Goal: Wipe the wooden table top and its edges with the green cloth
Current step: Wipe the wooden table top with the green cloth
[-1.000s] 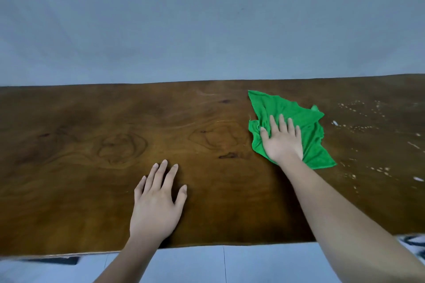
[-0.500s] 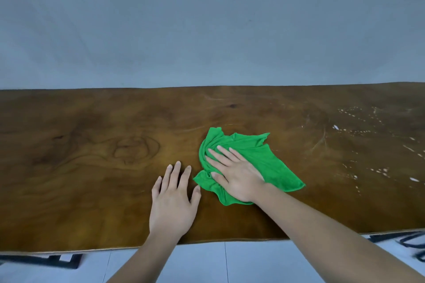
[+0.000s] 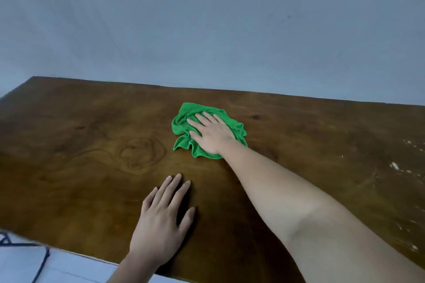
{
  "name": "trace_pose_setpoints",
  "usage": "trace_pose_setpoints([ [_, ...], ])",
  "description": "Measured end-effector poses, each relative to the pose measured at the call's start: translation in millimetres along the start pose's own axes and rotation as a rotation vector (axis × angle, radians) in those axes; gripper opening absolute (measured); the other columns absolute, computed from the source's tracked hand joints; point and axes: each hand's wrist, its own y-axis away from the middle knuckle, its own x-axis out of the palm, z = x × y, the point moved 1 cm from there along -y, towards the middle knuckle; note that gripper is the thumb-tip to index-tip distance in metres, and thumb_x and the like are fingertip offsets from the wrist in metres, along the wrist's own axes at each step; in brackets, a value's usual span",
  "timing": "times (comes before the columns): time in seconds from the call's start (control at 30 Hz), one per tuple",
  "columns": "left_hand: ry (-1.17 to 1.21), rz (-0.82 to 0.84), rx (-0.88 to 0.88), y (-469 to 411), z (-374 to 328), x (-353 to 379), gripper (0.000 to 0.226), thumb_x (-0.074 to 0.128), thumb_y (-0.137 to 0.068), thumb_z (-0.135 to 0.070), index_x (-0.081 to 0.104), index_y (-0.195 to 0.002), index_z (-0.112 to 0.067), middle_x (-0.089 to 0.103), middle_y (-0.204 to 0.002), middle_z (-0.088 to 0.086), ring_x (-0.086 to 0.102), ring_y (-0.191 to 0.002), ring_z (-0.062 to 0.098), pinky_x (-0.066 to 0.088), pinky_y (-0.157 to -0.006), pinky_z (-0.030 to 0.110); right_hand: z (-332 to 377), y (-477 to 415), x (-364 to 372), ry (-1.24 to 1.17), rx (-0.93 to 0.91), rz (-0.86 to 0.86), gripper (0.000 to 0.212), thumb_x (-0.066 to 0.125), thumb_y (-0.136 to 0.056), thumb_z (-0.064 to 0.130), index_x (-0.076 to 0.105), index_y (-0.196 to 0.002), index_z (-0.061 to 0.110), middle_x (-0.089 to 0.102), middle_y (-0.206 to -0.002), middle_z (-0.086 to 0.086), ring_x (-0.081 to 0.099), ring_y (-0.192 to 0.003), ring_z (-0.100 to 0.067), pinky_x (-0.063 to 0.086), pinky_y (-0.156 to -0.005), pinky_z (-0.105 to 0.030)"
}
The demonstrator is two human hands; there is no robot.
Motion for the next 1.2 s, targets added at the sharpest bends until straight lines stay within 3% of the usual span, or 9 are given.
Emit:
trace_pose_setpoints([
  [0.23,0.025,-0.006,-0.066,-10,-21,-10,0.074,0.023,-0.106,-0.081,0.026,-0.171,-0.046,0.015,-0.180,-0.025,-0.002,-0.167,-0.003,0.016,-0.136,0.040,-146,27,-37,-0.023,0.258,-0.072,0.064,0.009,-0.117,0.057,0.006,-0.178,0.036,-0.002,-0.187,0.004,-0.005,-0.173,-0.019,-0.002,-0.140,-0.046],
  [0.6,0.118,0.043,-0.029,-45,-122,1,0.076,0.031,-0.102,-0.079,0.026,-0.171,-0.046,0.020,-0.179,-0.024,0.012,-0.166,0.002,0.013,-0.134,0.037,-332,195,-57,-0.041,0.681,-0.158,0.067,0.009,-0.116,0.059,0.004,-0.178,0.034,-0.001,-0.187,0.002,-0.002,-0.173,-0.021,0.001,-0.140,-0.046],
  [0.77,0.133,0.049,0.052,-33,-164,9,0.071,0.038,-0.107,-0.071,0.029,-0.171,-0.042,0.023,-0.179,-0.021,0.012,-0.166,0.001,0.009,-0.133,0.031,-342,282,-47,-0.035,0.823,-0.178,0.069,0.006,-0.115,0.060,0.002,-0.178,0.033,-0.003,-0.187,0.000,-0.003,-0.173,-0.023,0.001,-0.140,-0.047],
  [0.97,0.147,0.061,0.123,-2,-196,23,0.069,0.032,-0.108,-0.072,0.033,-0.170,-0.041,0.025,-0.179,-0.017,0.014,-0.168,0.006,0.007,-0.132,0.034,-297,346,-26,-0.024,0.847,-0.164,0.070,0.004,-0.114,0.063,-0.001,-0.178,0.034,-0.006,-0.187,0.001,-0.005,-0.173,-0.024,0.000,-0.139,-0.047],
  [1.2,0.070,0.049,0.166,18,-216,45,0.079,0.007,-0.107,-0.075,0.033,-0.171,-0.037,0.024,-0.182,-0.009,0.012,-0.170,0.013,0.013,-0.138,0.045,-259,391,-21,-0.039,0.786,-0.134,0.074,0.007,-0.113,0.069,0.000,-0.178,0.035,-0.005,-0.187,0.002,-0.006,-0.173,-0.024,-0.005,-0.139,-0.048],
])
